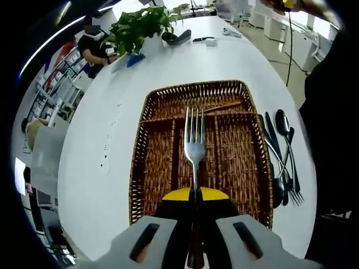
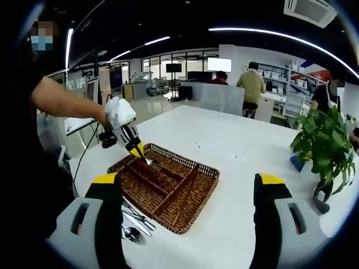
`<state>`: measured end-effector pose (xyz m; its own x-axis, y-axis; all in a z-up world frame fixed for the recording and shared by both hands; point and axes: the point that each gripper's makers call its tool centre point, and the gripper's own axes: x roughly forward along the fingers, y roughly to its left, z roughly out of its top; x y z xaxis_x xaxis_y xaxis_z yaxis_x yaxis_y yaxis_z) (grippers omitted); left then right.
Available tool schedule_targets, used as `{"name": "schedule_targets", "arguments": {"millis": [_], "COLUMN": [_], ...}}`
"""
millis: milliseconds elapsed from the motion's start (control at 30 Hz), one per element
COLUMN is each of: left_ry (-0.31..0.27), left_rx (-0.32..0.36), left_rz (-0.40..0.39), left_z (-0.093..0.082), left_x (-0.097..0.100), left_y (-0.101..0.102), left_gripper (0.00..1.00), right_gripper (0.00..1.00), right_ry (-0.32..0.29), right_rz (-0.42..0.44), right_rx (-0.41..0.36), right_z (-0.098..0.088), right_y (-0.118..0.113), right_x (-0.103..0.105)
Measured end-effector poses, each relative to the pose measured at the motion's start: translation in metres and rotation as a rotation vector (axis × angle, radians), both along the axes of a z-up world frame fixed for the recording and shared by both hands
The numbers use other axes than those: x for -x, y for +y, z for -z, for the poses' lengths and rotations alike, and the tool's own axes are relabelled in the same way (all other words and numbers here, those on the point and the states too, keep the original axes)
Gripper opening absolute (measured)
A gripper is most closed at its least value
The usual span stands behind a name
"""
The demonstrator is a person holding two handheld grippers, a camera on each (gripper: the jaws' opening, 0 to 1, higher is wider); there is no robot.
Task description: Arrange the knives, forks, and spoons in their matching storage slots by inserting each utensil handle-first until every utensil is classified and aligned in the correct compartment
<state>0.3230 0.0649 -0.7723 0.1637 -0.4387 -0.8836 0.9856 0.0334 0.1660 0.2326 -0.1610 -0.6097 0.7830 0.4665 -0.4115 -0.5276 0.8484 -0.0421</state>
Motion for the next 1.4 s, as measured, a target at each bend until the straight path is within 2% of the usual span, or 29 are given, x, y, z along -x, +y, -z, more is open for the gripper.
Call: {"name": "schedule_targets", "arguments": {"millis": [133, 267, 433, 633, 767, 967, 1400], "left_ry": [0.007, 0.008, 0.010, 0.028, 0.043, 0.046, 0.037], "left_rx": [0.007, 0.023, 0.019, 0.008, 0.014, -0.017, -0.020], "left_rz": [0.002, 0.005, 0.010, 0.021, 0.010, 0.006, 0.012], "left_z": [0.010, 0.010, 0.015, 0.022, 0.022, 0.025, 0.027], "left_x": [0.001, 0.001, 0.000, -0.001, -0.003, -0.012, -0.022], "left_y": [0.003, 0.001, 0.000, -0.003, -0.006, -0.009, -0.018], "left_gripper": [0.01, 0.01, 0.01, 0.01, 0.01, 0.01, 0.01], "right_gripper": [1.00, 1.00, 1.00, 1.00, 1.00, 1.00, 1.00], "right_ry": [0.012, 0.024, 0.027, 0.007, -0.008, -0.005, -0.020], "right_rz": [0.002, 0.005, 0.033, 0.084, 0.092, 0.085, 0.088], "right_rx": [0.033, 0.041, 0.027, -0.013, -0.035, -0.028, -0.015], "right_z": [0.002, 0.002, 0.002, -0.006, -0.015, -0.016, -0.025], "right_y": [0.002, 0.006, 0.002, -0.008, -0.008, -0.007, -0.010], "right_x": [-0.002, -0.004, -0.002, -0.001, -0.003, -0.004, -0.007]}}
